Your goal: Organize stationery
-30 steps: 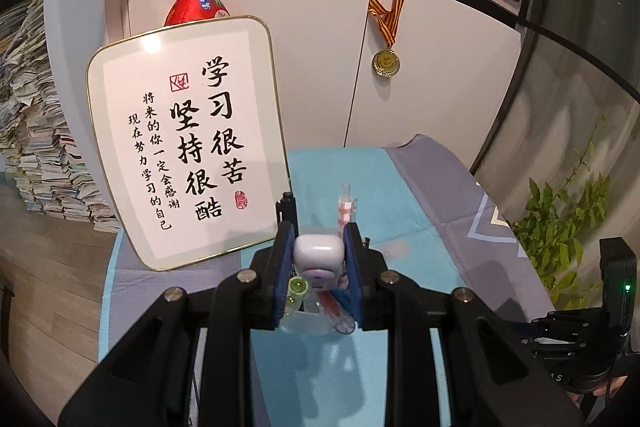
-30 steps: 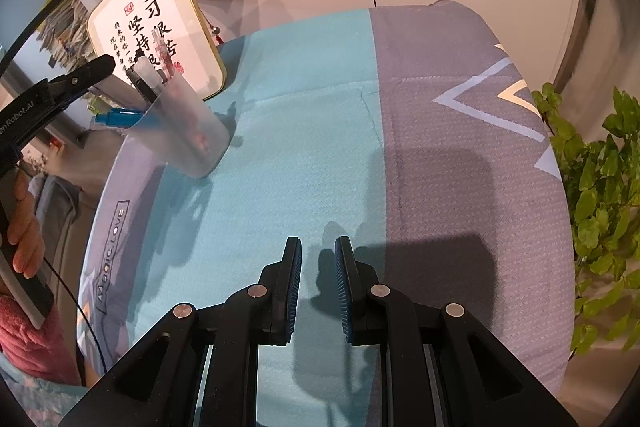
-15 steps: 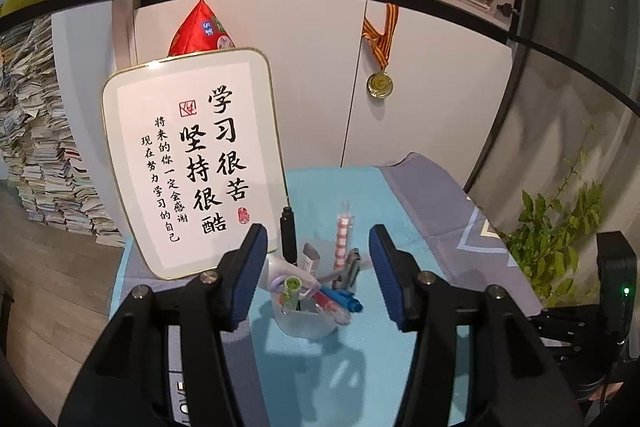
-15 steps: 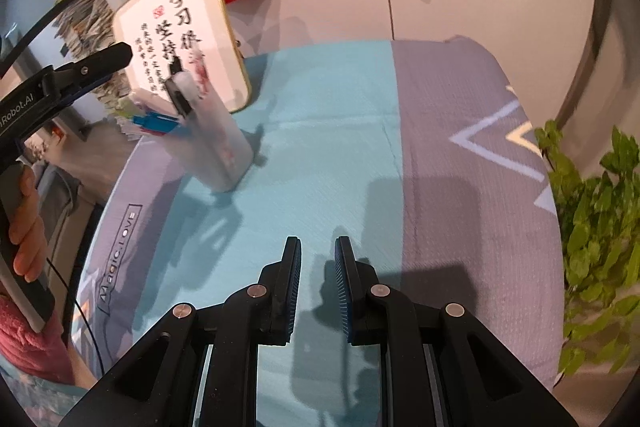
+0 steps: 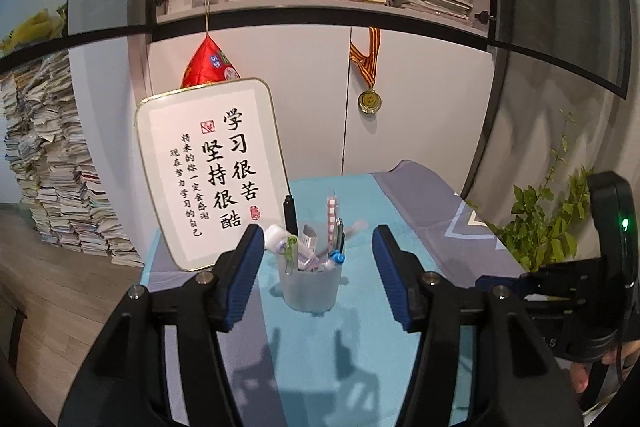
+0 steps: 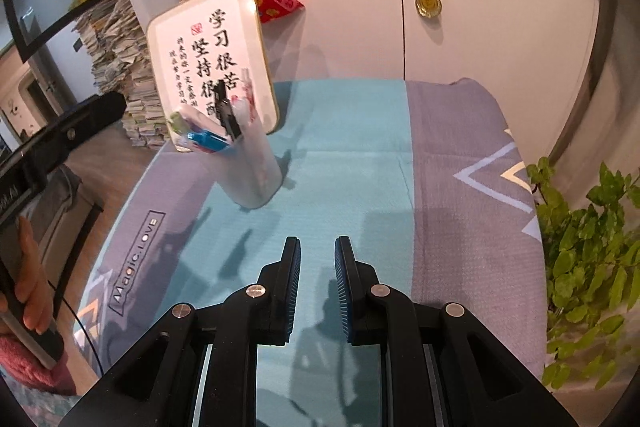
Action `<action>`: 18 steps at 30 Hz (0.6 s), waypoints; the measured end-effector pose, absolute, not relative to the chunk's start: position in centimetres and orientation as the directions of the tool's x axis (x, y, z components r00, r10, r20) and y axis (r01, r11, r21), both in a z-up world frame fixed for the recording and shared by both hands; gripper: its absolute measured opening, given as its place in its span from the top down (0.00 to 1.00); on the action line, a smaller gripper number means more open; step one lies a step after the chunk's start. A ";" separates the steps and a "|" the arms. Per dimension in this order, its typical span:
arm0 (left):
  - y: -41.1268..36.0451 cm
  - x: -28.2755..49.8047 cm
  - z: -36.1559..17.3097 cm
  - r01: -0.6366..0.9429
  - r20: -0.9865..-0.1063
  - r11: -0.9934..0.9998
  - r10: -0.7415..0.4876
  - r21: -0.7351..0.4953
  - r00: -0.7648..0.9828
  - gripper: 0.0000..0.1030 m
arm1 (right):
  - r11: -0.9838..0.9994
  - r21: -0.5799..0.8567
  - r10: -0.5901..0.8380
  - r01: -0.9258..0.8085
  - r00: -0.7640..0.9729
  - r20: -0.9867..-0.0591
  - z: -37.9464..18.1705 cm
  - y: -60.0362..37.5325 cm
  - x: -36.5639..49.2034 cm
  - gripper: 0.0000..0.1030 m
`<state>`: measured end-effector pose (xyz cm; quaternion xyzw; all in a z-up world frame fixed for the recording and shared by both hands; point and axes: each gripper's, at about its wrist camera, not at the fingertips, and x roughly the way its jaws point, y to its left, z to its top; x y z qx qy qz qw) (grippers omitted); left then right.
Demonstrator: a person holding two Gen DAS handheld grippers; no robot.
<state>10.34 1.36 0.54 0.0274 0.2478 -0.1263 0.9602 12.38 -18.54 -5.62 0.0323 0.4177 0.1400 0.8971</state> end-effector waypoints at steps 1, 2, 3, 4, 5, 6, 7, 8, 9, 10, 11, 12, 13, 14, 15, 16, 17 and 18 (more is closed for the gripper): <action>1.4 10.0 0.6 0.254 -0.479 0.967 -0.226 -0.005 0.849 0.46 | 0.958 0.173 0.279 -0.227 0.618 -0.735 -5.3 -18.4 12.0 0.83; 1.3 9.5 0.8 0.253 -0.470 0.968 -0.221 0.003 0.854 0.43 | 0.958 0.172 0.280 -0.230 0.622 -0.731 -5.0 -18.3 11.7 0.83; 1.3 9.1 1.0 0.252 -0.463 0.968 -0.219 0.010 0.859 0.38 | 0.958 0.170 0.281 -0.232 0.626 -0.728 -4.8 -18.2 11.5 0.83; 1.3 8.6 1.2 0.250 -0.452 0.968 -0.214 0.021 0.866 0.36 | 0.958 0.168 0.281 -0.234 0.630 -0.724 -4.6 -18.1 11.1 0.83; 1.2 8.0 1.5 0.247 -0.441 0.968 -0.207 0.035 0.874 0.34 | 0.958 0.165 0.281 -0.236 0.635 -0.720 -4.3 -18.0 10.7 0.83; 1.1 7.5 1.7 0.245 -0.431 0.968 -0.202 0.046 0.880 0.33 | 0.957 0.164 0.281 -0.238 0.638 -0.717 -4.1 -18.0 10.5 0.83; 1.1 6.8 2.0 0.245 -0.418 0.968 -0.199 0.059 0.886 0.32 | 0.958 0.161 0.280 -0.238 0.642 -0.714 -3.9 -17.9 10.2 0.83; 1.1 6.4 2.1 0.245 -0.413 0.968 -0.198 0.063 0.889 0.31 | 0.959 0.158 0.277 -0.237 0.646 -0.711 -3.6 -17.8 9.8 0.83; 1.1 6.0 2.3 0.244 -0.408 0.968 -0.197 0.065 0.892 0.30 | 0.959 0.156 0.275 -0.237 0.650 -0.708 -3.4 -17.7 9.5 0.83; 1.2 5.5 2.4 0.243 -0.403 0.968 -0.197 0.065 0.894 0.30 | 0.960 0.151 0.271 -0.235 0.656 -0.705 -3.1 -17.7 9.1 0.83; 1.3 4.9 2.6 0.240 -0.399 0.968 -0.196 0.065 0.896 0.29 | 0.961 0.147 0.268 -0.234 0.661 -0.701 -2.9 -17.6 8.7 0.83; 1.3 4.6 2.7 0.237 -0.397 0.969 -0.193 0.065 0.897 0.26 | 0.962 0.144 0.266 -0.232 0.666 -0.697 -2.7 -17.5 8.4 0.82; 1.3 4.1 2.8 0.235 -0.394 0.970 -0.192 0.065 0.899 0.24 | 0.963 0.139 0.261 -0.231 0.673 -0.692 -2.3 -17.5 8.0 0.82; 1.2 3.6 2.9 0.235 -0.390 0.970 -0.192 0.065 0.901 0.21 | 0.965 0.126 0.251 -0.228 0.687 -0.682 -1.7 -17.5 7.4 0.82; 1.2 3.2 3.1 0.234 -0.385 0.970 -0.190 0.068 0.903 0.19 | 0.967 0.117 0.243 -0.224 0.697 -0.675 -1.3 -17.5 7.1 0.81; 1.1 2.8 3.2 0.231 -0.380 0.970 -0.187 0.074 0.906 0.18 | 0.971 0.104 0.229 -0.215 0.715 -0.661 -0.6 -17.6 6.6 0.81; 1.0 2.2 3.5 0.229 -0.375 0.970 -0.184 0.079 0.909 0.18 | 0.975 0.095 0.216 -0.203 0.737 -0.641 0.3 -17.8 6.0 0.81; 1.0 1.7 3.8 0.227 -0.369 0.971 -0.183 0.079 0.911 0.17 | 0.977 0.094 0.208 -0.191 0.756 -0.621 1.1 -18.0 5.4 0.77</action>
